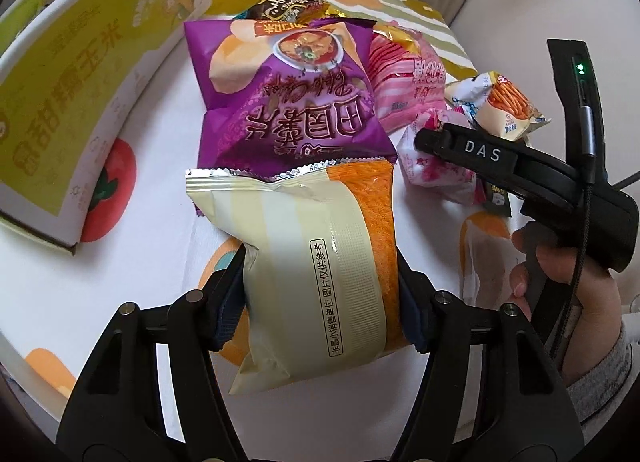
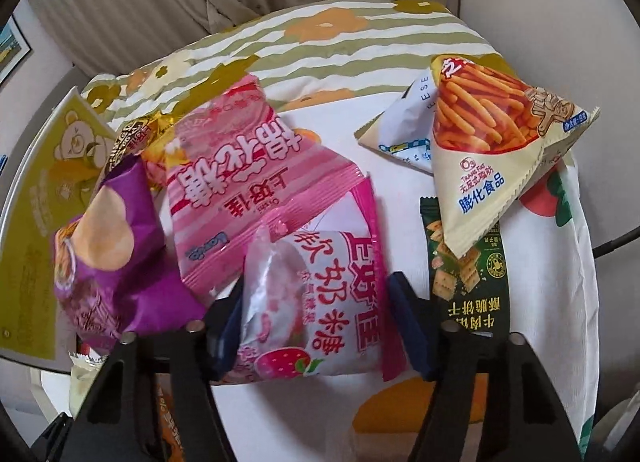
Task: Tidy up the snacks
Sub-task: 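Grasp the orange-cream bag with the left tool while the right tool grasps the pink strawberry bag, lift both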
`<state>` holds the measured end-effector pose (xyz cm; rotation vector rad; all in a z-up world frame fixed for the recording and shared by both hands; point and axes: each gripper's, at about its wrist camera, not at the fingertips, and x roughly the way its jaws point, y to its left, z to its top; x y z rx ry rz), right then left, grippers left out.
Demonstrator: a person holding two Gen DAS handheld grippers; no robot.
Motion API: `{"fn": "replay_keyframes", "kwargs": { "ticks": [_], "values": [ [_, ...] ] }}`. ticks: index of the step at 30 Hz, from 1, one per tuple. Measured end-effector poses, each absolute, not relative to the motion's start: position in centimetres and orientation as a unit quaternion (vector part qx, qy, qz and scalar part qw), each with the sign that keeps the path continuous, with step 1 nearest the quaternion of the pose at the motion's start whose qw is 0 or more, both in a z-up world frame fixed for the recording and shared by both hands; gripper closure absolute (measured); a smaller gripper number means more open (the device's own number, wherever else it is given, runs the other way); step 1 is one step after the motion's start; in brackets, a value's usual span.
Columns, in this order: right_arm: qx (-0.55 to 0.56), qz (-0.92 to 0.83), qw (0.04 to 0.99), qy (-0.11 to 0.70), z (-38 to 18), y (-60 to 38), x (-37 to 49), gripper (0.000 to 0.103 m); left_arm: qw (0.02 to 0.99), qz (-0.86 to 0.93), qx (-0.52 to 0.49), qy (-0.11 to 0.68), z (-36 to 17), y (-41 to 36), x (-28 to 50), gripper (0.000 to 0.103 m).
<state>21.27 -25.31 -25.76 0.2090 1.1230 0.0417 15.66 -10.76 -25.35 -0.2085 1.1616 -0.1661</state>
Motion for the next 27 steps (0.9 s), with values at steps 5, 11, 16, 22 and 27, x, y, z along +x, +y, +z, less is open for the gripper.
{"fn": "replay_keyframes", "kwargs": {
  "ticks": [5, 11, 16, 22, 27],
  "values": [
    [0.096, 0.031, 0.847, 0.521, -24.9, -25.0, 20.4, 0.058, 0.834, -0.081, -0.097, 0.537, -24.2, -10.6, 15.3, 0.042],
    [0.104, 0.04, 0.858, 0.501, -22.6, -25.0, 18.9, 0.059, 0.844, -0.089, -0.098, 0.52, -21.9, -10.5, 14.8, 0.042],
    [0.098, 0.052, 0.872, 0.477, -19.1, -25.0, 18.0, 0.059, 0.855, -0.095, -0.1, 0.5, -19.4, -10.5, 14.4, 0.042],
    [0.077, 0.084, 0.886, 0.449, -14.9, -24.2, 17.3, 0.059, 0.875, -0.096, -0.094, 0.465, -15.1, -9.6, 14.0, 0.042],
    [0.07, 0.12, 0.893, 0.429, -12.2, -22.3, 17.0, 0.059, 0.887, -0.09, -0.101, 0.442, -12.1, -7.4, 14.1, 0.042]
  ]
}}
